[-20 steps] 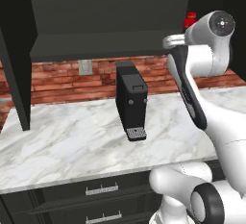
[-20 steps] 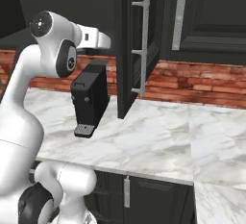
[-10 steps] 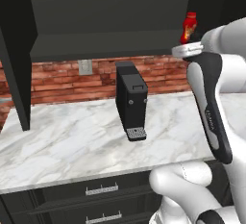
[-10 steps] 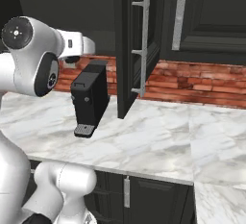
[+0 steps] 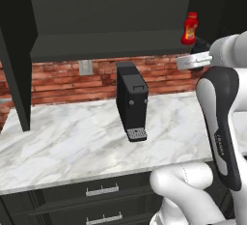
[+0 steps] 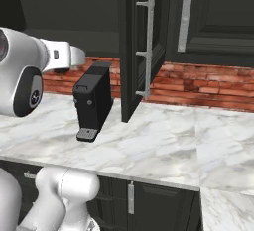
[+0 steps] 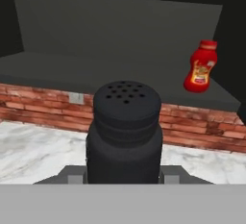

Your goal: Take 2 condiments from the cabinet and move them on the counter near the stove.Make sure the condiments are lined up with each other, next to each other.

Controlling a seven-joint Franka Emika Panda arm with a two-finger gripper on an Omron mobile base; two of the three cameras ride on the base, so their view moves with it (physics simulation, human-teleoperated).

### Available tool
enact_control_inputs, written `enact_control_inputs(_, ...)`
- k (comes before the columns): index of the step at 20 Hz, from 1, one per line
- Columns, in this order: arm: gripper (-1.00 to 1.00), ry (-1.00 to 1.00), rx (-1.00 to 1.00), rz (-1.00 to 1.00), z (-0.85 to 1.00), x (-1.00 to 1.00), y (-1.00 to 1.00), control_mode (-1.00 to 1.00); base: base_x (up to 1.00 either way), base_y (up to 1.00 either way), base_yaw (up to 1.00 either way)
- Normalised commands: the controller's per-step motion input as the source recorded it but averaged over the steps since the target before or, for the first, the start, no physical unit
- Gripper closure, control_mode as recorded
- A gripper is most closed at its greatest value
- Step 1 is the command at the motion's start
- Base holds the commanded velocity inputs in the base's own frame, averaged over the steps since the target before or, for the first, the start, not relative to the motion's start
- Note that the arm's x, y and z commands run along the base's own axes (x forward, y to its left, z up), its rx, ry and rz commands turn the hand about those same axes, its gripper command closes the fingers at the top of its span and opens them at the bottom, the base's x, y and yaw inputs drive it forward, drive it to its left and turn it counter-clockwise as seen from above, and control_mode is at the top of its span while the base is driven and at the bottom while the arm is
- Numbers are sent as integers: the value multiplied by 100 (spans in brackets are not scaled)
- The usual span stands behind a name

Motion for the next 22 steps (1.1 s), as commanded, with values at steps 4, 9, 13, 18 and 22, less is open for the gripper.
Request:
enact_control_inputs(4,100,0,0,0,0,-47,0,-100,0,0,0)
enact_control_inputs(9,100,0,0,0,0,-40,0,-100,0,0,0)
enact_control_inputs(13,100,0,0,0,-1,-37,0,-100,0,0,0)
enact_control_inputs(18,100,0,0,0,-1,-25,0,-100,0,0,0)
enact_control_inputs(22,100,0,0,-1,-8,-5,0,-100,0,0,0)
